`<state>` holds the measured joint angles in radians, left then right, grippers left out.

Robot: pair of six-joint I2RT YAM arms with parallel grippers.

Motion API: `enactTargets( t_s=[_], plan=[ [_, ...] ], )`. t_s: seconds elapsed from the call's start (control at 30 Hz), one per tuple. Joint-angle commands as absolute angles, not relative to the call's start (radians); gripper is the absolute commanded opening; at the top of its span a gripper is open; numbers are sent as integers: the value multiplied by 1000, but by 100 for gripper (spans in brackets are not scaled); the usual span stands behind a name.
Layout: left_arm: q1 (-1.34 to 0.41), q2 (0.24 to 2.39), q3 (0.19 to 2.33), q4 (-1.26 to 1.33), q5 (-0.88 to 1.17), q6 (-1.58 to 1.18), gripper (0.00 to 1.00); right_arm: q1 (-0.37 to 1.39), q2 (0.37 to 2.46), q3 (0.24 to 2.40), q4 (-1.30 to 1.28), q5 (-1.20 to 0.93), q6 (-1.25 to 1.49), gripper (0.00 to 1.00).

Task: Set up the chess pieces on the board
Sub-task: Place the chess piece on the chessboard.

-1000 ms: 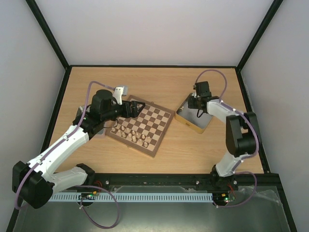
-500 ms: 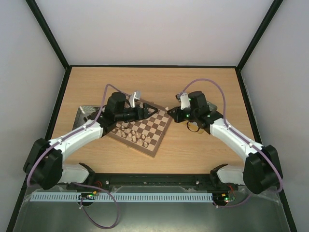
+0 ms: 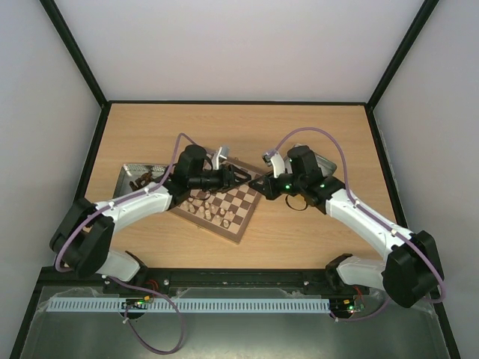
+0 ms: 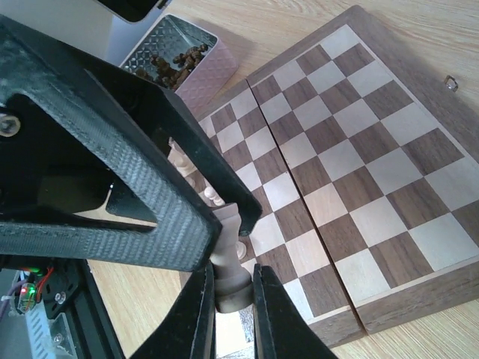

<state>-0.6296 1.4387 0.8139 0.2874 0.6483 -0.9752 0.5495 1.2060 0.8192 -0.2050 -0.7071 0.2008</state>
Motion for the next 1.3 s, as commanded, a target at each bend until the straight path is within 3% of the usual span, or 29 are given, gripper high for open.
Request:
enactTargets(
  t_s=[0.0, 0.23, 0.5, 0.7, 0.9, 1.0, 1.27],
  plan=[
    [-636, 1458, 834, 327, 677, -995, 40, 554, 1195, 845, -208, -726, 187, 7],
    [-638, 1462, 824, 343, 683, -1016, 10, 555, 1179, 835, -157, -720, 242, 8],
    [-638, 1423, 765, 532, 695, -1285, 9, 555, 1060, 738, 67, -669, 550, 43],
    [-639, 1397, 713, 777, 648, -1636, 10, 555, 971, 630, 328, -597, 801, 51],
    [-643, 1401, 703, 936, 598, -1856, 11, 556, 995, 629, 344, -561, 848, 56],
    [-649, 1402, 705, 952, 569, -1894, 10, 555, 1005, 626, 419, -586, 904, 52],
    [-661, 1421, 711, 953, 539, -1912, 9, 555, 1030, 632, 486, -594, 970, 23]
  ],
)
